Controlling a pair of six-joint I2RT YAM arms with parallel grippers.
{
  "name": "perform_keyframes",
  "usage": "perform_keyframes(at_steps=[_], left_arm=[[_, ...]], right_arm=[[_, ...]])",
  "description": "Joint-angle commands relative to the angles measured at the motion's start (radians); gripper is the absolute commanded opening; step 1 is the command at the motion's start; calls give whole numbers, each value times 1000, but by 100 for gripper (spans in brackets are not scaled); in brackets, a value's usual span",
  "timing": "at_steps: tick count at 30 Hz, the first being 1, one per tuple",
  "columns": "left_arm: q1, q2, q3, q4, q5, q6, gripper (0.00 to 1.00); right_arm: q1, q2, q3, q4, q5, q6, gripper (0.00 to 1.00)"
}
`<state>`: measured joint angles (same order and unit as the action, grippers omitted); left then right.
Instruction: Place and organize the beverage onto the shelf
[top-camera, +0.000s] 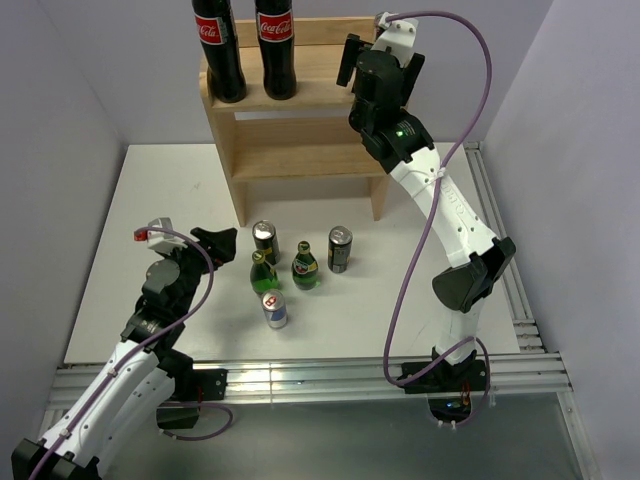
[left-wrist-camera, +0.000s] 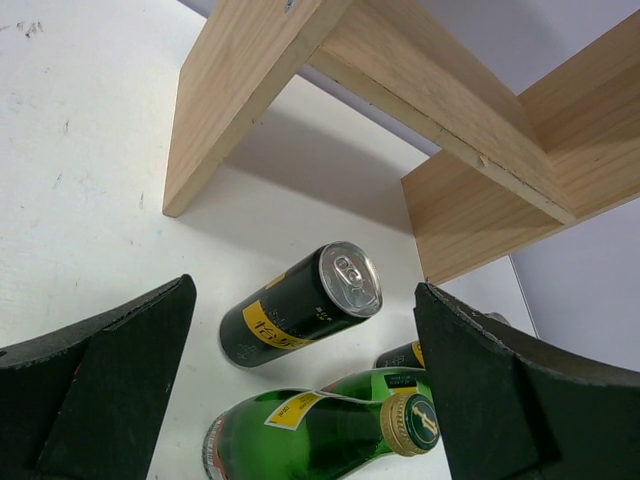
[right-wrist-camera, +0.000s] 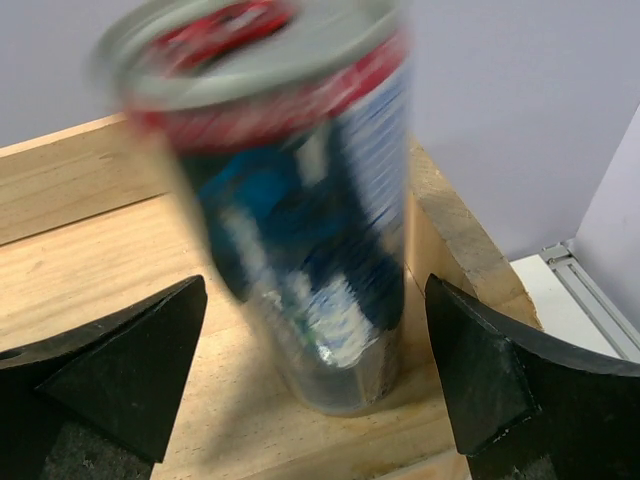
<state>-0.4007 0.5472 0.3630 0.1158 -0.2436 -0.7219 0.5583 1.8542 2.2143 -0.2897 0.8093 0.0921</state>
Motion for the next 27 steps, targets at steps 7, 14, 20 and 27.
perform_keyframes(at_steps=[7,14,20,27], left_arm=[[-4,-10,2,38,-16,7,98],[-4,-9,7,35,-19,10,98],[-4,-10,20,21,-31,16,98],[-4,-10,45,-10,39,1,99]], right_arm=[[-54,-187,-68,-9,119,47,98],[-25,-360,-254,-52,85,127,98],[25,-508,-414,-94,97,173,98],[147,-710,-668,-169,90,311,98]])
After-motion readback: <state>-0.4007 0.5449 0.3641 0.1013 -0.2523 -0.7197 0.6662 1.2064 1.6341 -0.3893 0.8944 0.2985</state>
